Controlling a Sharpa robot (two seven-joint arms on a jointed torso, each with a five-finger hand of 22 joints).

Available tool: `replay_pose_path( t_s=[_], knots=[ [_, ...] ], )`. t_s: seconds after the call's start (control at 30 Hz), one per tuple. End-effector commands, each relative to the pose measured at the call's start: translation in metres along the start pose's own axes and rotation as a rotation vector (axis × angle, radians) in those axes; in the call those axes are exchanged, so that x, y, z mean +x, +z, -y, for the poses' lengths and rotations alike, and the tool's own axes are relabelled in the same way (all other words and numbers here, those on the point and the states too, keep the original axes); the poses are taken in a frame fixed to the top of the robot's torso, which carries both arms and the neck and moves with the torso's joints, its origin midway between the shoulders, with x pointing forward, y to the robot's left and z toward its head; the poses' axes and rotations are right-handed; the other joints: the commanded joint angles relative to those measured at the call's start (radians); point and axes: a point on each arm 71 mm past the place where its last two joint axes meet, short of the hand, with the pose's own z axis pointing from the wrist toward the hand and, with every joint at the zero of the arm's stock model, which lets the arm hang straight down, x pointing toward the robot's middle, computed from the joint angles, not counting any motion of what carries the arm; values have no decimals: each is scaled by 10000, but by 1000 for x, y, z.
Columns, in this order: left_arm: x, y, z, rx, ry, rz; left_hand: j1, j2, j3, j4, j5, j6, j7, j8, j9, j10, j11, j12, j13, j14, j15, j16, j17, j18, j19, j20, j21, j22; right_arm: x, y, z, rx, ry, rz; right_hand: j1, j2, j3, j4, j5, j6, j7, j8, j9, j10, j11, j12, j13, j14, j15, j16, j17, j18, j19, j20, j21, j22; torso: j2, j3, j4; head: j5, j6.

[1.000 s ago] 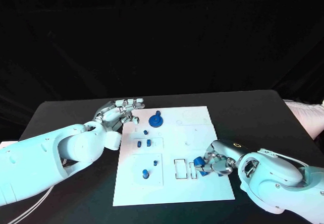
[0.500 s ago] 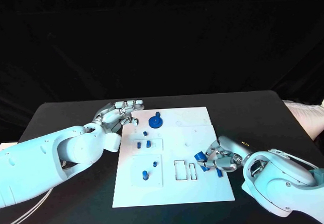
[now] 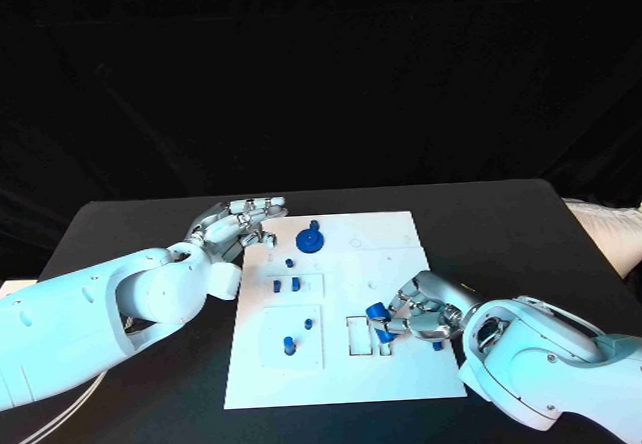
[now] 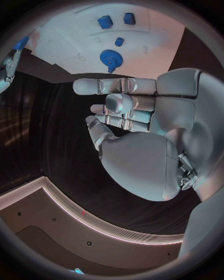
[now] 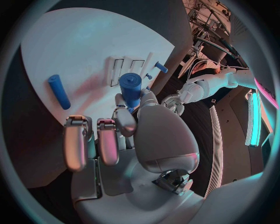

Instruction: Assemble the parts on the task board

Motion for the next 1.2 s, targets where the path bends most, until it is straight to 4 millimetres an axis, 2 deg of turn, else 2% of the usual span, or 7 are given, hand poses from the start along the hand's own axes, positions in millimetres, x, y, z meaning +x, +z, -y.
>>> replay_pose_path(
  t_s=[0.03, 0.43, 0.67, 0.83, 1.03, 1.1, 1.2],
  knots=[
    [4, 0, 0, 38, -109, -237, -11, 83, -38, -32, 29, -34, 0, -46, -2, -76, -16, 42, -10, -79, -11, -37, -14, 172, -68, -3, -37, -9, 7, 2, 0, 202, -118, -649, 91, 328, -55, 44, -102, 262, -149, 86, 414, 325, -215, 1566, 3505, 873, -92, 27, 1834, -195, 382, -86, 37, 865, 9, 8, -8, 30, -18],
    [4, 0, 0, 25, -120, -270, -11, 83, -38, -32, 29, -34, 0, -46, -2, -76, -16, 42, -10, -79, -11, -37, -14, 172, -68, -3, -37, -9, 15, 13, -5, 29, -714, -884, -221, 370, -220, 35, -432, 512, -277, 249, 632, 328, -323, 1450, 3482, 873, -185, 27, 1836, -190, 376, -168, 18, 848, 2, 15, 16, 49, -41],
    [4, 0, 0, 18, -121, -271, -11, 83, -38, -32, 29, -34, 0, -46, -2, -76, -16, 42, -10, -79, -11, -37, -14, 172, -68, -3, -37, -9, 18, 17, -9, -77, -894, -871, -590, 374, -447, 45, -1042, 504, -285, 273, 770, 327, -330, 1360, 3467, 870, -196, 19, 1822, -188, 370, -190, 0, 832, 12, 20, -4, 90, -47],
    [5, 0, 0, 13, -124, -280, -11, 83, -38, -32, 29, -34, 0, -46, -2, -76, -16, 42, -10, -79, -11, -37, -14, 172, -68, -3, -37, -9, 18, 19, -9, -116, -1022, -828, -969, 410, -696, 48, -1953, 476, -290, 287, 891, 314, -331, 1260, 3443, 863, -196, -1, 1788, -179, 354, -191, -33, 794, 3, 18, 7, 101, -64],
    [4, 0, 0, 11, -121, -269, -13, 84, -45, -38, 28, -35, 0, -43, -2, -85, -15, 49, -10, -85, -11, -39, -25, 173, -70, -2, -40, -11, 18, 20, -10, -191, -1214, -686, -1900, 360, -1236, 76, -4080, 427, -297, 312, 1089, 296, -332, 1100, 3404, 855, -201, -25, 1751, -170, 341, -197, -72, 756, 1, 22, -1, 130, -82],
    [4, 0, 0, 10, -121, -268, -15, 85, -51, -42, 28, -36, 0, -41, -1, -92, -14, 55, -10, -91, -11, -41, -34, 173, -72, -1, -42, -12, 17, 20, -10, -232, -1263, -583, -2222, 186, -1292, 85, -4352, 404, -293, 318, 1160, 293, -336, 1056, 3401, 854, -198, -31, 1741, -168, 339, -196, -80, 752, -1, 26, 0, 129, -86],
    [4, -1, 0, 10, -121, -266, -15, 85, -51, -42, 28, -36, 0, -41, -1, -92, -14, 55, -10, -91, -11, -41, -34, 173, -72, -1, -42, -12, 16, 19, -10, -285, -1293, -433, -2520, -17, -1222, 97, -4392, 380, -296, 322, 1225, 285, -332, 1002, 3390, 851, -201, -39, 1728, -167, 337, -197, -90, 744, -4, 27, -6, 124, -78]
  ],
)
